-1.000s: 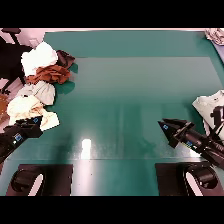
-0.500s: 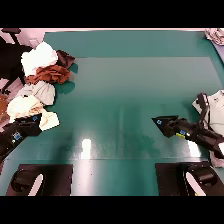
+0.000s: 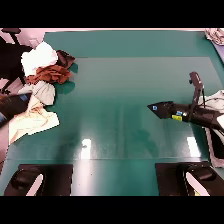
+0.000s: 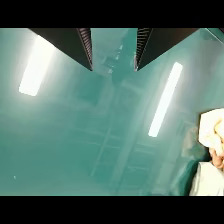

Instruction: Fold the shirts.

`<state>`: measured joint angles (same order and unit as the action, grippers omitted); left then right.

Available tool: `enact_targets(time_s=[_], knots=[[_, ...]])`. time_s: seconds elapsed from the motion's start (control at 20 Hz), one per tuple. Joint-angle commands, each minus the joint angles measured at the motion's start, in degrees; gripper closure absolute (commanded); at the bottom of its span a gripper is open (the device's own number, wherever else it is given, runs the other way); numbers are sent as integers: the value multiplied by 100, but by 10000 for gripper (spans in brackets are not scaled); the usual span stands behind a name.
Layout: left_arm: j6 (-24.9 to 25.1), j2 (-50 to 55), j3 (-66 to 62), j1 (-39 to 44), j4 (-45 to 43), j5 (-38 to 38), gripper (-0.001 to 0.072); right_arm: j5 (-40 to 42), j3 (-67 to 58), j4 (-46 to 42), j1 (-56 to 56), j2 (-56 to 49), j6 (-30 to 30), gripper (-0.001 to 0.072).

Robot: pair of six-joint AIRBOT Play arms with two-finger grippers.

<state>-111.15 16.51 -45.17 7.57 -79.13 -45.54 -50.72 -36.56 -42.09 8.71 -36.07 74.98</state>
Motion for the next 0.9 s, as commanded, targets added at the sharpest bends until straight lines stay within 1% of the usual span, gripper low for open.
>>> enact_targets(time_s=[0.0,0.05,0.1,0.15,0.2,0.3,0.35,0.45,0.5,0.55,0.6,0.75,0.85], knots=[[63,1598,-1862,0,-1456,-1023,612,-133,-621,-20,2,-337,-232,403],[61,2170,-2446,0,-1965,-1447,611,-133,-752,-111,2,-378,-251,403],[-15,2686,-2922,-2,-2400,-1738,455,-166,-872,-208,2,-422,-251,403],[-275,3436,-3543,-181,-2857,-2085,41,-234,-1029,-304,2,-501,-243,403],[-240,3899,-3864,-450,-2844,-2212,-3,-275,-1104,-297,2,-546,-240,403],[-256,4625,-4210,-1043,-2688,-2439,-3,-498,-1276,-297,2,-680,-240,403],[-254,4951,-4264,-1408,-2385,-2629,-3,-632,-1351,-297,2,-752,-240,402],[-186,5525,-4262,-2124,-1602,-3289,-4,-850,-1458,-295,2,-903,-240,402],[28,5775,-4262,-2404,-1320,-3641,-4,-859,-1440,-291,2,-933,-240,402],[345,6000,-4262,-2614,-1220,-3960,-4,-839,-1390,-297,2,-935,-240,402],[584,6164,-4262,-2756,-1296,-4120,-4,-839,-1342,-299,2,-935,-240,401],[1102,6363,-4262,-2970,-1349,-3939,-4,-848,-1226,-310,2,-933,-243,401],[1434,6428,-4262,-2970,-1318,-3790,-4,-892,-1228,-317,2,-927,-243,400]])
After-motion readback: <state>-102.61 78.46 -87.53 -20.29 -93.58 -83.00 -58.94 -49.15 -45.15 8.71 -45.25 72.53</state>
